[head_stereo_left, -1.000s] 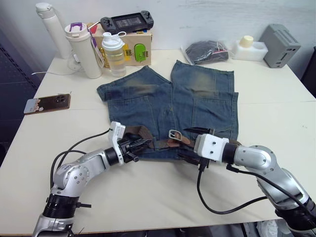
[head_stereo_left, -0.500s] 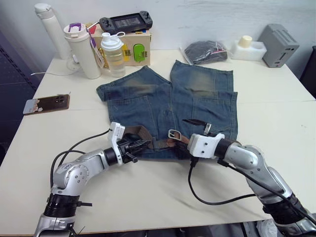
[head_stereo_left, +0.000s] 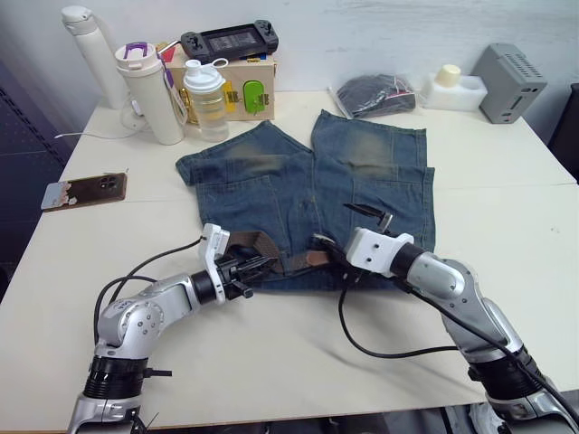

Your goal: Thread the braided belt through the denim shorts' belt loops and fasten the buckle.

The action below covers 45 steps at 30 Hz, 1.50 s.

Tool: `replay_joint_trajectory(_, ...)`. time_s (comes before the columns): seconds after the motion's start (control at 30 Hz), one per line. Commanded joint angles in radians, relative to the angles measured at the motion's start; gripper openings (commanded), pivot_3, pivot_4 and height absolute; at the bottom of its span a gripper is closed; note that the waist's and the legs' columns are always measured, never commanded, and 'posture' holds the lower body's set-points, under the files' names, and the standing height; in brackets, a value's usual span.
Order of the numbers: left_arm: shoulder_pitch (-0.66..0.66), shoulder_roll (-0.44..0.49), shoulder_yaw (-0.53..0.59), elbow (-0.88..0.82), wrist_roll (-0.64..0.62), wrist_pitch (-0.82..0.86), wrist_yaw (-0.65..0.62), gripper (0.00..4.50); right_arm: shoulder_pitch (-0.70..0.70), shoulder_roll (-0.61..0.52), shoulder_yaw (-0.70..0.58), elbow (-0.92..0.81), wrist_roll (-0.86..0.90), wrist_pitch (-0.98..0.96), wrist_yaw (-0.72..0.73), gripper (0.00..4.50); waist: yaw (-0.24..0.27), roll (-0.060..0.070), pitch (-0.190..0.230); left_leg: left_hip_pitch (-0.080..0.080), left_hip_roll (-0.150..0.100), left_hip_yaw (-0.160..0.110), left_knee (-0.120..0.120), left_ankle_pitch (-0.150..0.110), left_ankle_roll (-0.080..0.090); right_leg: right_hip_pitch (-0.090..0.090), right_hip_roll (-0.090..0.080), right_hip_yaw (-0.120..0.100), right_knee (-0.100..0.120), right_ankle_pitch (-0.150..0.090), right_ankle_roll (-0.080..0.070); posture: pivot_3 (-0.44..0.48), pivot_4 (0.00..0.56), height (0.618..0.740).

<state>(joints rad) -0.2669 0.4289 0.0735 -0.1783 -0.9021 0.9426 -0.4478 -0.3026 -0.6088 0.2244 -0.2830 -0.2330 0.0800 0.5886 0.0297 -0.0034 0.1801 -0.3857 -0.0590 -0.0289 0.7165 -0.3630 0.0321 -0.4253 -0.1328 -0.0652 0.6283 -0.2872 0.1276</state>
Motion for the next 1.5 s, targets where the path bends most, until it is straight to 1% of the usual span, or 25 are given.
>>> replay_joint_trajectory(0.03,0.005,-0.001,0.01,-0.016,-0.005,0.019,-0.018,0.0,0.035,-0.041,-0.046,-0.052,0.039,-0.043,0.045,4.32,-0.002,0.0,0.0,0.0,0.0,0.0,0.0,0.0,0.0,0.0,0.0,0.0,0.0,0.0,0.0,0.0,0.15,0.682)
replay_joint_trajectory(0.1,0.004,-0.004,0.009,-0.016,0.001,0.021,-0.021,0.0,0.044,-0.063,-0.042,-0.056,0.031,-0.076,0.056,4.32,-0.004,0.0,0.0,0.0,0.0,0.0,0.0,0.0,0.0,0.0,0.0,0.0,0.0,0.0,0.0,0.0,0.15,0.682)
replay_joint_trajectory(0.23,-0.003,-0.006,0.0,-0.018,0.015,0.018,-0.025,0.0,0.04,-0.116,-0.014,-0.008,-0.069,-0.181,0.031,4.32,-0.004,0.0,0.0,0.0,0.0,0.0,0.0,0.0,0.0,0.0,0.0,0.0,0.0,0.0,0.0,0.0,0.15,0.682)
replay_joint_trajectory(0.3,-0.004,-0.007,0.0,-0.018,0.017,0.018,-0.026,0.0,0.033,-0.123,-0.004,0.013,-0.112,-0.212,0.014,4.32,-0.004,0.0,0.0,0.0,0.0,0.0,0.0,0.0,0.0,0.0,0.0,0.0,0.0,0.0,0.0,0.0,0.15,0.682)
replay_joint_trajectory(0.67,-0.005,-0.012,0.007,-0.017,0.026,0.021,-0.026,0.0,-0.023,-0.054,0.065,0.043,-0.235,-0.269,-0.006,4.32,-0.006,0.0,0.0,0.0,0.0,0.0,0.0,0.0,-0.001,0.0,0.0,0.0,0.001,0.0,0.0,0.0,0.15,0.682)
replay_joint_trajectory(0.93,-0.002,-0.023,0.015,-0.019,0.03,0.027,-0.023,0.0,-0.081,0.01,0.092,0.025,-0.272,-0.301,-0.004,4.32,-0.008,0.0,0.0,0.0,0.001,0.0,0.0,0.001,-0.001,0.0,0.001,0.0,0.001,0.0,0.0,0.0,0.15,0.682)
replay_joint_trajectory(1.1,0.002,-0.031,0.022,-0.019,0.032,0.03,-0.021,0.0,-0.089,-0.009,0.105,0.029,-0.311,-0.368,0.0,4.32,-0.007,0.0,0.0,0.0,0.001,0.0,0.0,0.001,-0.001,-0.001,0.001,0.0,0.001,0.0,0.0,0.0,0.15,0.682)
replay_joint_trajectory(1.23,0.0,-0.038,0.028,-0.016,0.033,0.033,-0.019,0.0,-0.097,-0.017,0.144,0.053,-0.356,-0.438,0.005,4.32,-0.009,0.001,0.0,0.001,0.001,0.0,0.0,0.001,-0.001,-0.001,0.001,0.0,0.002,0.0,0.0,0.0,0.15,0.682)
replay_joint_trajectory(1.5,0.004,-0.05,0.038,-0.021,0.036,0.041,-0.015,0.0,-0.116,-0.001,0.163,0.106,-0.381,-0.478,0.002,4.32,-0.009,0.001,0.0,0.001,0.001,0.0,0.0,0.001,-0.001,-0.001,0.001,0.0,0.002,0.0,0.0,0.0,0.15,0.682)
